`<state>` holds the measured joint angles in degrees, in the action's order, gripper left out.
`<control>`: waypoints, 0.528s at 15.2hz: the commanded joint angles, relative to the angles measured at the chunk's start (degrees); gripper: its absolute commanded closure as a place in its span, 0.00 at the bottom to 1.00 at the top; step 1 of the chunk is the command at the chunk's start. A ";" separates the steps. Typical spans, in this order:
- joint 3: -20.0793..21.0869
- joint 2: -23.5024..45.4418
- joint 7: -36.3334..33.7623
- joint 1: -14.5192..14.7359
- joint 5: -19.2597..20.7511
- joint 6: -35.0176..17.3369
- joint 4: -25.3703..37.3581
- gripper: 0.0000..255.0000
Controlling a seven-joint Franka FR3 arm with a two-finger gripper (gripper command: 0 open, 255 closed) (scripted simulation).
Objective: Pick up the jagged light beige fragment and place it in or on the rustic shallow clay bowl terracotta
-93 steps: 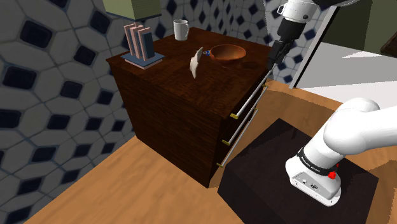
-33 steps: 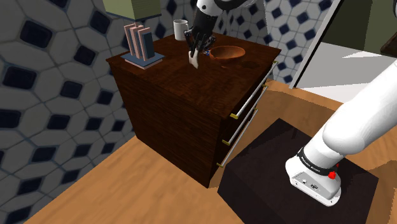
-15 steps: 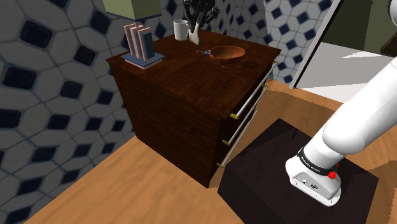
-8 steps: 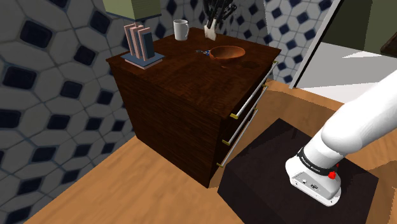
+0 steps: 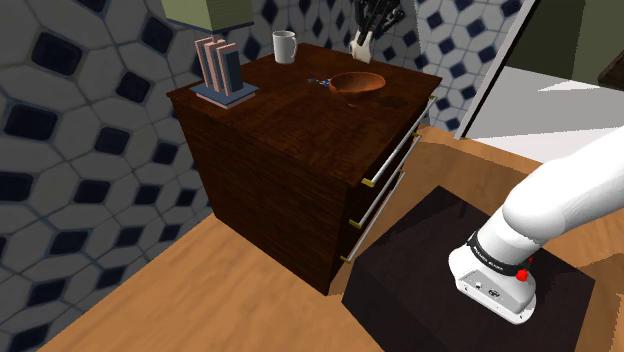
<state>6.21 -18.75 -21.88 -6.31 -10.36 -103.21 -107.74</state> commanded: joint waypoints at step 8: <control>-0.04 -1.49 1.38 0.06 -0.52 -6.59 -8.19 1.00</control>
<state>6.15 -20.23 -20.60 -6.25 -10.84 -109.10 -115.25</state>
